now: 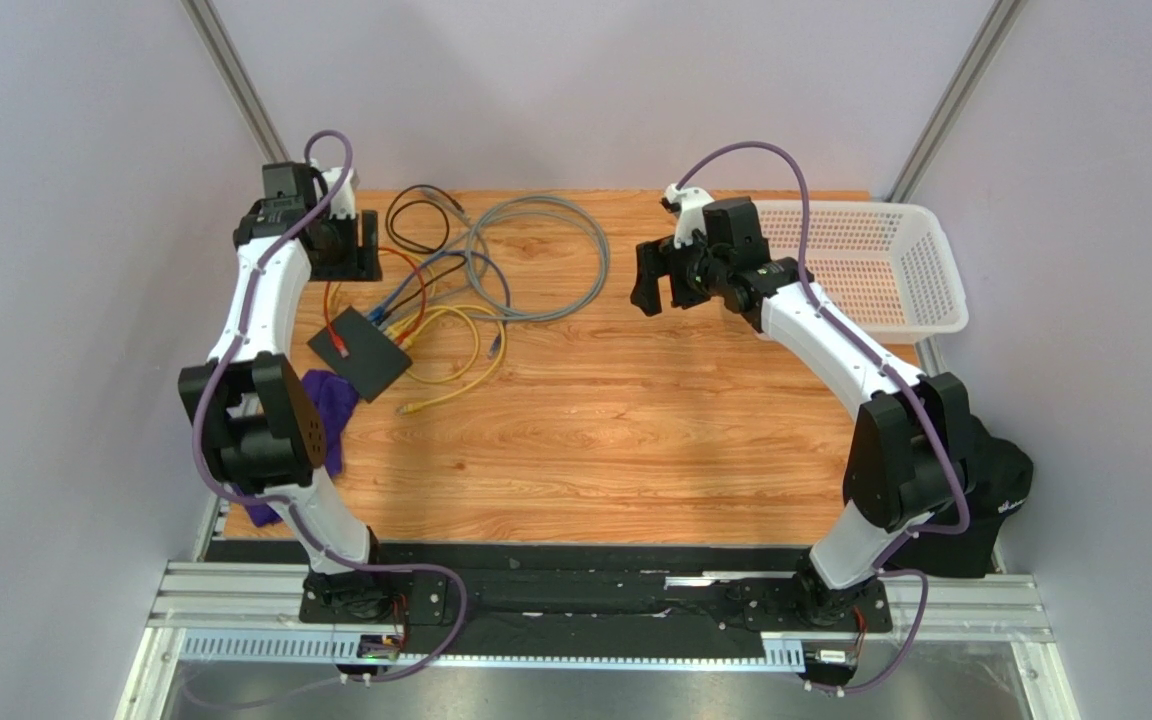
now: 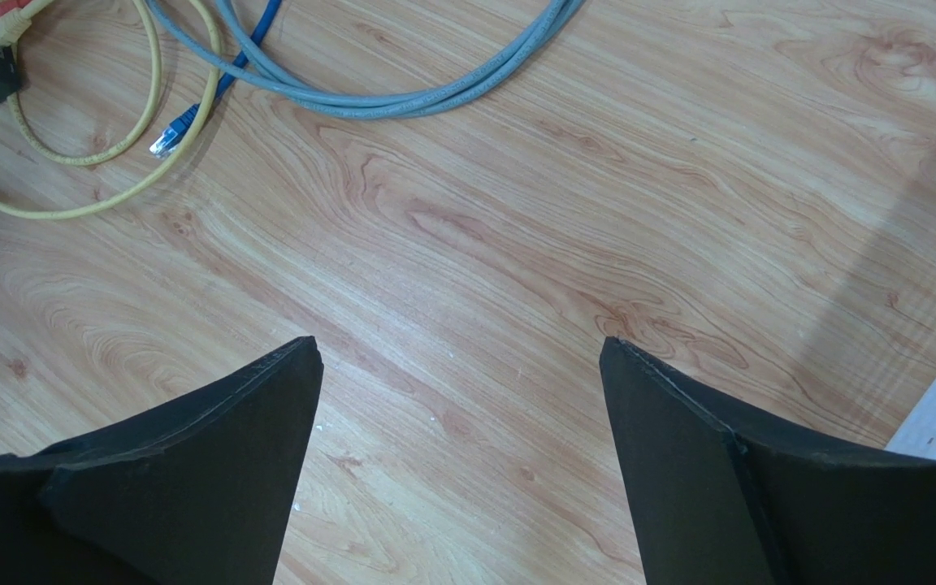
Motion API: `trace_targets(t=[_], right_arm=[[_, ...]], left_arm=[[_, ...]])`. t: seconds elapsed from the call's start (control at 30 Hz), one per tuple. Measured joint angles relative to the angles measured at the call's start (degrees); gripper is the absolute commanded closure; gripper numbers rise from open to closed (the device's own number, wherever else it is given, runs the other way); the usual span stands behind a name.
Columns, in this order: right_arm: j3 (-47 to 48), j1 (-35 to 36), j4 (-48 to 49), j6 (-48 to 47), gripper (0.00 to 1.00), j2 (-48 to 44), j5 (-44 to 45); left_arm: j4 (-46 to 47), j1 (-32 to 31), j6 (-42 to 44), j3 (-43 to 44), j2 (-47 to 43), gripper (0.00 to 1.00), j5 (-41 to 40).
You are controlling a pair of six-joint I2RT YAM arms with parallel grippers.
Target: Pull the plug from the switch port
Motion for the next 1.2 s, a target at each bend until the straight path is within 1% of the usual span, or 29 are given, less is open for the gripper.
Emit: trace_targets(t=[0.2,0.3,0.43,0.53,0.63,0.8,0.93,1.07,1.2], right_arm=[[-0.85,0.42,0.15,0.02,0.11,-0.04,-1.09],[-2.12,0.76,0.07,0.0,0.1,-0.2,-1.14],[-4.42,0.81,-0.35,0.0,0.1,-1.4,-1.09],[-5.62,0.85,-0.87,-0.02,0.1,-2.29,-1.09],[-5.86,0.85,-1.09,-0.15,0.1,-2.73,-1.03],[-5.88,0.9,-1.09,-1.14,0.1,-3.39,-0.37],[-5.88,0.9,-1.18,-1.66,0.1,-3.43,-0.02],[-5.88,0.9,-1.16,-1.88,0.1,-3.43,-0.02],[-5.88,0.9,-1.14,-1.97,0.1,-3.43,-0.02]], left_arm=[[-2.89,2.95,-0.26,7.34,12.2,0.29,-0.9],[-3.78,3.98,-0.13,11.1,17.94,0.3,0.66],[-5.49,4.66,1.57,15.76,23.39,0.31,4.28],[-7.06,4.85,3.1,21.16,27.54,0.31,4.35],[-7.8,4.92,4.72,24.68,30.49,0.31,3.5],[-7.91,4.92,7.76,25.31,32.46,0.32,1.64],[-8.79,4.92,10.54,25.2,33.4,0.34,-0.37],[-7.67,4.98,12.79,22.03,33.29,0.37,-0.68],[-7.26,5.03,13.29,18.12,31.87,0.4,1.2]])
